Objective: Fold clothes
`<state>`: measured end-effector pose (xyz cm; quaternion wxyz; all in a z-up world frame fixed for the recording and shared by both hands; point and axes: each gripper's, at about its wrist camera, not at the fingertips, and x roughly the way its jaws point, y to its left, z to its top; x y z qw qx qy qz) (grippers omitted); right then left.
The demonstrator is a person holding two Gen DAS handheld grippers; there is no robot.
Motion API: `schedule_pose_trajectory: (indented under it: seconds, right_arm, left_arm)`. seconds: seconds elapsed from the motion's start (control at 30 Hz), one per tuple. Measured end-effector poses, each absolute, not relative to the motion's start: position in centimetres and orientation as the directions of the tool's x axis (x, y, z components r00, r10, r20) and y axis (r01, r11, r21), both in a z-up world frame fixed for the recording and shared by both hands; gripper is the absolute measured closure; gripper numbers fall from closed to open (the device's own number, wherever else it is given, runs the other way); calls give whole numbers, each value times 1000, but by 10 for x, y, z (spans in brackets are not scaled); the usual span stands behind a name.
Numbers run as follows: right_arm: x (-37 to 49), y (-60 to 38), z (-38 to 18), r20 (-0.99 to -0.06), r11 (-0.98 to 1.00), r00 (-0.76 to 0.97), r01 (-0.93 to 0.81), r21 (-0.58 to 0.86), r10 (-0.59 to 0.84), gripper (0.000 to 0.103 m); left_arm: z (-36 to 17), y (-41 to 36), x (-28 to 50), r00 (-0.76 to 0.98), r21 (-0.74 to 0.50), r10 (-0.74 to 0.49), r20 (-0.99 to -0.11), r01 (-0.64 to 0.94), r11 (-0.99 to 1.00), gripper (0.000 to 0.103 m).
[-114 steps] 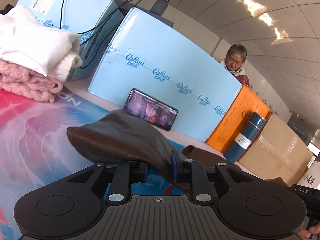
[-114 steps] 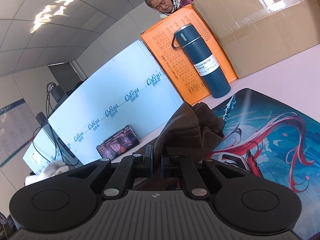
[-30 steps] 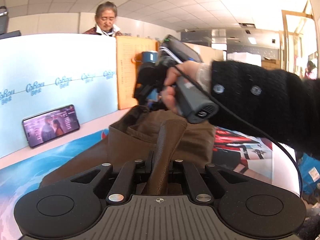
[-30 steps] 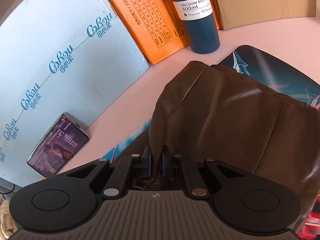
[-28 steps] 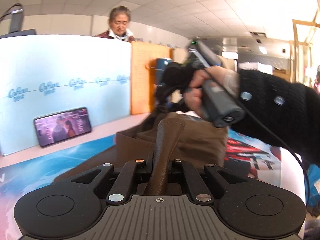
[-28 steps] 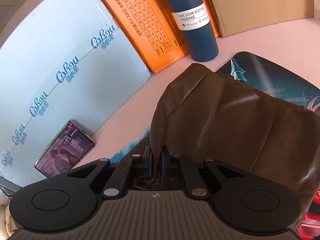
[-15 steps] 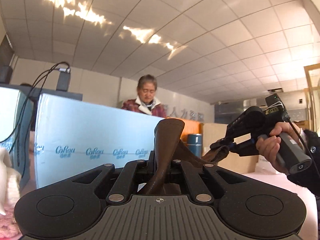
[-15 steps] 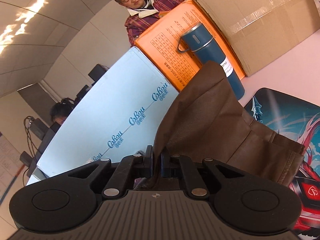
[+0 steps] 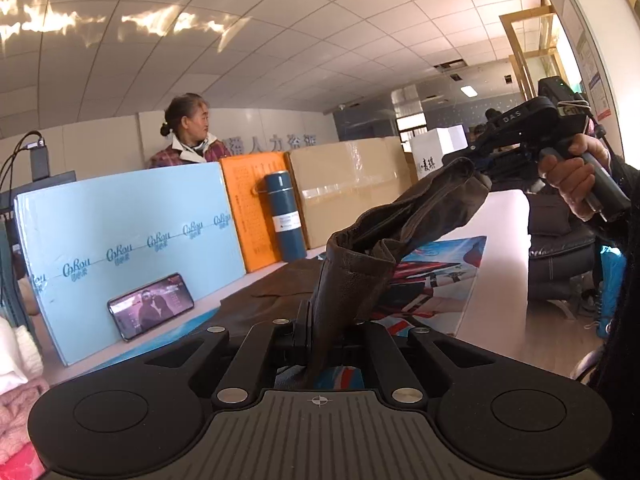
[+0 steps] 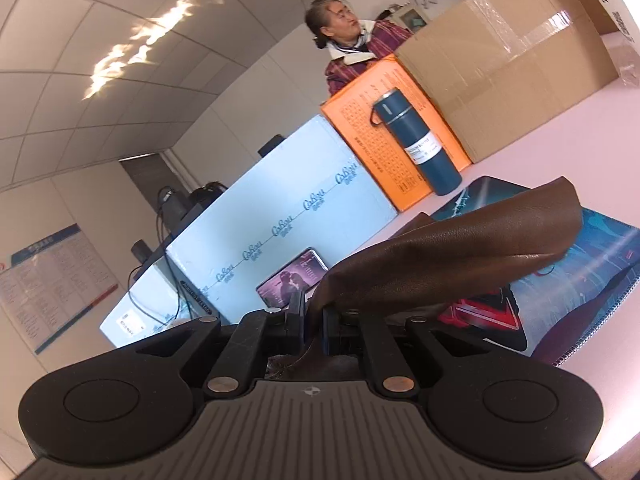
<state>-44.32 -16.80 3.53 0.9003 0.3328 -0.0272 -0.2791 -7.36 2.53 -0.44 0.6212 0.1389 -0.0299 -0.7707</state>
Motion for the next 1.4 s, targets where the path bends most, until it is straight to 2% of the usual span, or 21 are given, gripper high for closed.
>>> schedule_pose_trajectory:
  seconds: [0.1, 0.13, 0.17, 0.2, 0.23, 0.27, 0.3, 0.33, 0.4, 0.43, 0.47, 0.53, 0.63, 0.73, 0.8, 0.9, 0.97, 1.07, 1.23, 1.3, 1.4]
  right_arm:
    - [-459, -155, 48, -92, 699, 874, 441, 563, -478, 80]
    - [-464, -151, 53, -77, 723, 883, 426, 544, -462, 65]
    - [-476, -148, 56, -16, 743, 891, 388, 546, -454, 47]
    - [-488, -146, 59, 54, 762, 894, 346, 548, -445, 40]
    - [-499, -145, 60, 115, 775, 894, 303, 555, -432, 33]
    - [-512, -146, 61, 184, 788, 887, 260, 558, -423, 31]
    - [-524, -147, 62, 255, 802, 875, 216, 557, -412, 28]
    - [-524, -152, 60, 241, 787, 868, 236, 569, -435, 21]
    - [-520, -165, 55, 184, 745, 853, 299, 596, -489, 19]
    - [-518, -171, 53, 154, 723, 843, 330, 607, -515, 19]
    - [-516, -177, 50, 124, 699, 833, 361, 617, -540, 19]
    - [-512, -190, 45, 63, 648, 808, 421, 634, -586, 19]
    - [-484, -224, 28, -146, 551, 776, 554, 624, -614, 19]
    - [-479, -247, 16, -275, 449, 721, 635, 628, -636, 19]
    - [-488, -253, 5, -281, 413, 717, 626, 661, -638, 19]
    - [-496, -248, -7, -341, 392, 705, 657, 644, -622, 18]
    - [-496, -243, -12, -384, 390, 696, 681, 619, -606, 18]
    - [-488, -235, -14, -466, 400, 670, 730, 554, -578, 18]
    - [-481, -230, -18, -557, 424, 650, 760, 493, -517, 18]
    - [-477, -230, -20, -579, 444, 657, 753, 485, -483, 20]
    - [-473, -228, -24, -604, 461, 664, 745, 483, -441, 20]
  left_arm:
    - [-13, 33, -72, -130, 210, -974, -184, 963, -168, 98]
    - [-16, 35, -72, -108, 210, -975, -195, 966, -149, 98]
    - [-19, 37, -71, -87, 209, -974, -211, 969, -132, 98]
    - [-21, 37, -68, -67, 206, -970, -233, 972, -117, 98]
    - [-23, 37, -66, -48, 203, -966, -255, 974, -102, 97]
    - [-24, 37, -64, -36, 199, -961, -273, 976, -93, 91]
    - [-25, 37, -62, -35, 191, -957, -286, 977, -93, 89]
    - [-26, 37, -59, -34, 183, -953, -300, 979, -93, 84]
    - [-27, 35, -53, -21, 167, -948, -317, 983, -77, 76]
    - [-28, 34, -50, 8, 171, -947, -322, 984, -50, 64]
    - [-29, 35, -47, 43, 176, -944, -328, 984, -17, 46]
    - [-31, 41, -38, 116, 180, -931, -345, 982, 55, 33]
    - [-34, 50, -25, 232, 202, -895, -380, 965, 165, 33]
    - [-32, 57, -11, 362, 245, -850, -384, 927, 284, 33]
    - [-28, 61, -4, 422, 254, -830, -366, 903, 347, 33]
    - [-16, 59, -6, 442, 258, -839, -317, 892, 372, 33]
    - [-8, 52, -21, 333, 254, -895, -298, 931, 262, 32]
    - [1, 35, -58, 124, 313, -946, -301, 949, 25, 32]
    - [3, 3, -92, -122, 337, -916, -382, 904, -261, 32]
    - [3, -11, -90, -194, 268, -881, -431, 905, -330, 32]
    - [2, -38, -78, -303, 8, -791, -531, 932, -362, 27]
